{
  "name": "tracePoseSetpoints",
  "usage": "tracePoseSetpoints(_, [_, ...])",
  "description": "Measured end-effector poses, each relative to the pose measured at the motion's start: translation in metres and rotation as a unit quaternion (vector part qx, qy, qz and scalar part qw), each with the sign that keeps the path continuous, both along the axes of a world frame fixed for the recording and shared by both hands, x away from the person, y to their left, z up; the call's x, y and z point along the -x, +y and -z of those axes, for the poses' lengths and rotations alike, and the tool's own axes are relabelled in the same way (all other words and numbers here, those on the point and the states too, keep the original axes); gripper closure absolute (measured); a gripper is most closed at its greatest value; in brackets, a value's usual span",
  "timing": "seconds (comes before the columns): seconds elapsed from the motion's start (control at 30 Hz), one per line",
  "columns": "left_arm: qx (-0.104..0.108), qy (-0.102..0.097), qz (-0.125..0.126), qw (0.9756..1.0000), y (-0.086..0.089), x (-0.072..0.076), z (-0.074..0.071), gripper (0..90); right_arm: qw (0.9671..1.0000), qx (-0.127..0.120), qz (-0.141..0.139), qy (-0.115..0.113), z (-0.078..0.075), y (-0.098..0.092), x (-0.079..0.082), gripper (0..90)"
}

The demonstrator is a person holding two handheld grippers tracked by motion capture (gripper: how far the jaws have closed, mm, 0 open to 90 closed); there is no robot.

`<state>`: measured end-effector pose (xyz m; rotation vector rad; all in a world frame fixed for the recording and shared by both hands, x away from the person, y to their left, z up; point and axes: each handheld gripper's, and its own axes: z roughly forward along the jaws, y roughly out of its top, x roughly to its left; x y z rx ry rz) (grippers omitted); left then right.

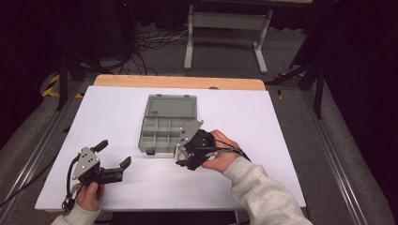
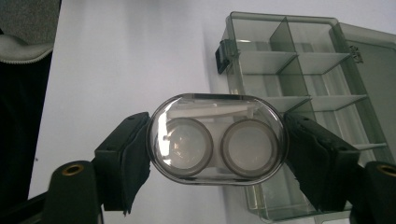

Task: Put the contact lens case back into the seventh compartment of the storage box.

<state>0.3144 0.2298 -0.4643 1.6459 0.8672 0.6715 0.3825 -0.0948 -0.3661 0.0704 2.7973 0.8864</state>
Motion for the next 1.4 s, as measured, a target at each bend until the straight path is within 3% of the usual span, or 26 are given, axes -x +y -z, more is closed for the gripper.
tracePoseSetpoints(0.7, [0.002,0.0,0.001,1.0,0.0,0.0,0.0,0.2,0.9996,-0.008,0.012,-0.025,-0.009,0.01,-0.022,26.4])
tracePoseSetpoints(1.4, [0.003,0.0,0.001,1.0,0.0,0.0,0.0,0.1,0.999,-0.007,0.03,-0.033,-0.002,0.015,-0.049,26.3])
